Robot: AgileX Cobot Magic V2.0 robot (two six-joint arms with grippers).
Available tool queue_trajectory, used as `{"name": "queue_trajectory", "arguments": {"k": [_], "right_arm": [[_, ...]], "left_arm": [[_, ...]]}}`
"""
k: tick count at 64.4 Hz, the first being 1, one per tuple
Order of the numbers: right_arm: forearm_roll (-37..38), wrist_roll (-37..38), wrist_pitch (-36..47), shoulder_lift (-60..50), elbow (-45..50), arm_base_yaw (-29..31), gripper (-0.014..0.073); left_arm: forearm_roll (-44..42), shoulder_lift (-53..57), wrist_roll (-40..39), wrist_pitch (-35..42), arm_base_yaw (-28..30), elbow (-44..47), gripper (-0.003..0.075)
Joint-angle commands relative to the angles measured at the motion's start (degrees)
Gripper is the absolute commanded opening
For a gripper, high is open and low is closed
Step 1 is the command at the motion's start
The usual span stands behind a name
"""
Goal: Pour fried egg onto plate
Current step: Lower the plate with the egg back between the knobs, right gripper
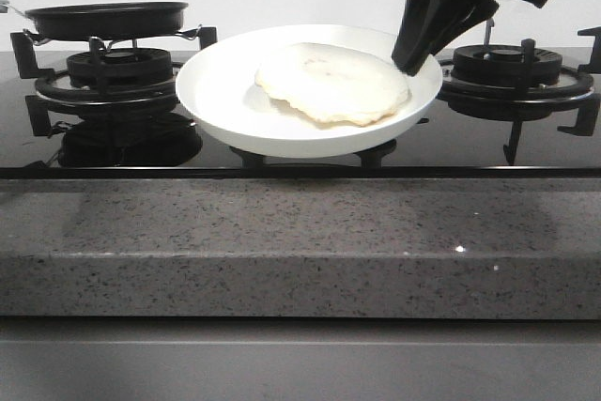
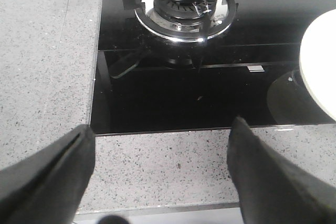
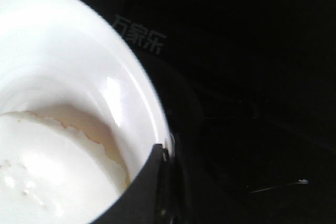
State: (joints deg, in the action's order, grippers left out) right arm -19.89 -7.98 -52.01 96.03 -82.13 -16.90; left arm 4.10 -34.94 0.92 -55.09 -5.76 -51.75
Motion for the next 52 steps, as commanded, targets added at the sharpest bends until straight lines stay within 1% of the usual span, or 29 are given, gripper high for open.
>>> {"name": "queue_trajectory", "arguments": {"k": [1, 6, 18, 32, 43, 52], "right_arm": [[-1.4, -0.2, 2.9, -2.5, -1.5, 0.1, -0.0066], [-1.4, -0.2, 2.8, -2.5, -2.6, 0.1, -0.0066], [-1.3, 0.3, 2.3, -1.8, -9.3, 0.7, -0.0066], [-1.3, 6.4, -0.7, 4.3, -21.4, 4.1, -0.0066], [-0.8, 11.1, -5.1, 11.5, -30.8, 5.0, -0.0063], [-0.2, 16.0, -8.5, 16.8, -36.0, 5.2, -0.0056]], "left_arm": [[0.5, -0.2, -0.6, 4.0, -0.5, -1.5, 0.0525], [0.5, -0.3, -0.6, 4.0, -0.5, -1.5, 0.0525], [0.5, -0.3, -0.6, 4.0, -0.5, -1.5, 0.0525], [0.5, -0.3, -0.6, 4.0, -0.5, -1.5, 0.0525], [0.5, -0.3, -0.6, 4.0, -0.5, -1.5, 0.0525], [0.5, -0.3, -0.6, 4.0, -0.5, -1.5, 0.0525]]}}
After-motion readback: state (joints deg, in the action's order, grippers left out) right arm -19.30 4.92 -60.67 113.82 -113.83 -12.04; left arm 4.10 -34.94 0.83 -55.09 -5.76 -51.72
